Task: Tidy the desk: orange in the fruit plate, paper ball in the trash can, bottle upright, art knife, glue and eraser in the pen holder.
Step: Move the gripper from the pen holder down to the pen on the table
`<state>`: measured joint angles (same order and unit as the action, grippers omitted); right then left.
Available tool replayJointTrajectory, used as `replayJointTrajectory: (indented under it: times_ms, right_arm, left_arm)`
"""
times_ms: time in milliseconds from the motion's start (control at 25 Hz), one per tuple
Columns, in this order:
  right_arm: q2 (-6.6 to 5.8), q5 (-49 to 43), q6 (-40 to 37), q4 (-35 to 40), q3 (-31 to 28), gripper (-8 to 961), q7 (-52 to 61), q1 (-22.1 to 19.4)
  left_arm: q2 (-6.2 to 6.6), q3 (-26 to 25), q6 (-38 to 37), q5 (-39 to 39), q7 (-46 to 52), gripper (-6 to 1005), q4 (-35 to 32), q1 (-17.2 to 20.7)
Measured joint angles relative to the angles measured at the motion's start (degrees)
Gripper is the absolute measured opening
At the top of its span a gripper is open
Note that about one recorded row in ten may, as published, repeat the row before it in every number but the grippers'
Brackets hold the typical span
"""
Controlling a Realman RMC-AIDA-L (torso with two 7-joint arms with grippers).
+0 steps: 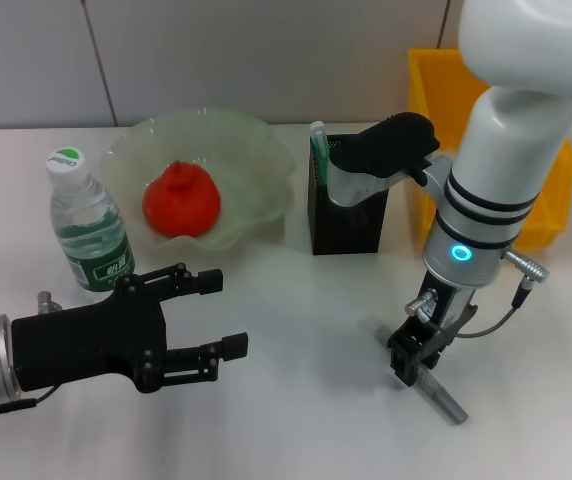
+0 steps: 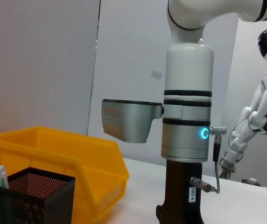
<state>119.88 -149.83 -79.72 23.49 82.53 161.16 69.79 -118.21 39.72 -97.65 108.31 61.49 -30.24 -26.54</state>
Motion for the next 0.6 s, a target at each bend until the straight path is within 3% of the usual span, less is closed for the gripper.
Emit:
replayJointTrajectory:
  times_ms: [600]
  right_arm:
    - [0.00,0.27,0.18,0.95,1.64,298,-0.10,-0.36]
  left_arm:
    - [0.07,0.00,-0.16,-0.12,-0.03,812,-0.03,-0.04]
